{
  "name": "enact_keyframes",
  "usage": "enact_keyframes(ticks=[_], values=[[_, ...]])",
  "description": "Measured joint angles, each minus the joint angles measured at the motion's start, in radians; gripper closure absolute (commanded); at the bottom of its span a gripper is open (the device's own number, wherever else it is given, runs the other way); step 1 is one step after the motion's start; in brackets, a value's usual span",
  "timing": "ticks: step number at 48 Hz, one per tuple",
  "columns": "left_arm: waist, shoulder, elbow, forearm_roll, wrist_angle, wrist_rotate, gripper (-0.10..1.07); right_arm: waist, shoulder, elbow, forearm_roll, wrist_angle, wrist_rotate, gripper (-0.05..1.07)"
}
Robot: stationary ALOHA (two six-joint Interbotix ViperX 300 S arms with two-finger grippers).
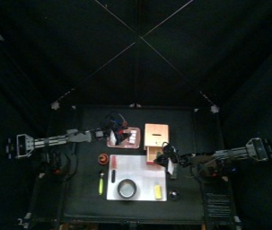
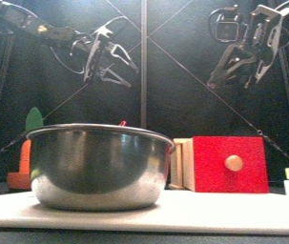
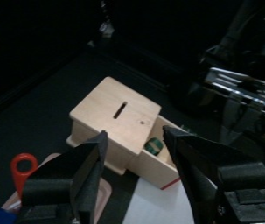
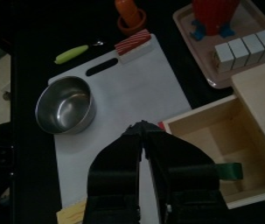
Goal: Close drawer
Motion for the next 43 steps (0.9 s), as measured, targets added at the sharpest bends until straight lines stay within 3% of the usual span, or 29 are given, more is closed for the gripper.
enact_keyframes(ticks=[9, 19, 24, 34, 43], values=[[0.040, 0.170, -0.236, 0.025, 0.242, 0.034, 0.18, 0.026, 0.000, 0.021, 0.005, 0.002, 0.002, 0.68], [0.057, 0.360, -0.483, -0.012, 0.482, 0.204, 0.34, 0.041, 0.000, 0.038, 0.032, 0.000, 0.003, 0.69], [0.066, 0.446, -0.589, -0.100, 0.543, 0.333, 0.42, 0.046, 0.003, 0.044, 0.060, 0.000, 0.003, 0.69], [0.110, 0.606, -0.742, -0.321, 0.607, 0.595, 0.43, 0.067, 0.021, 0.048, 0.100, 0.000, 0.005, 0.69], [0.150, 0.699, -0.838, -0.428, 0.614, 0.736, 0.43, 0.086, 0.057, 0.046, 0.132, -0.003, 0.003, 0.69]])
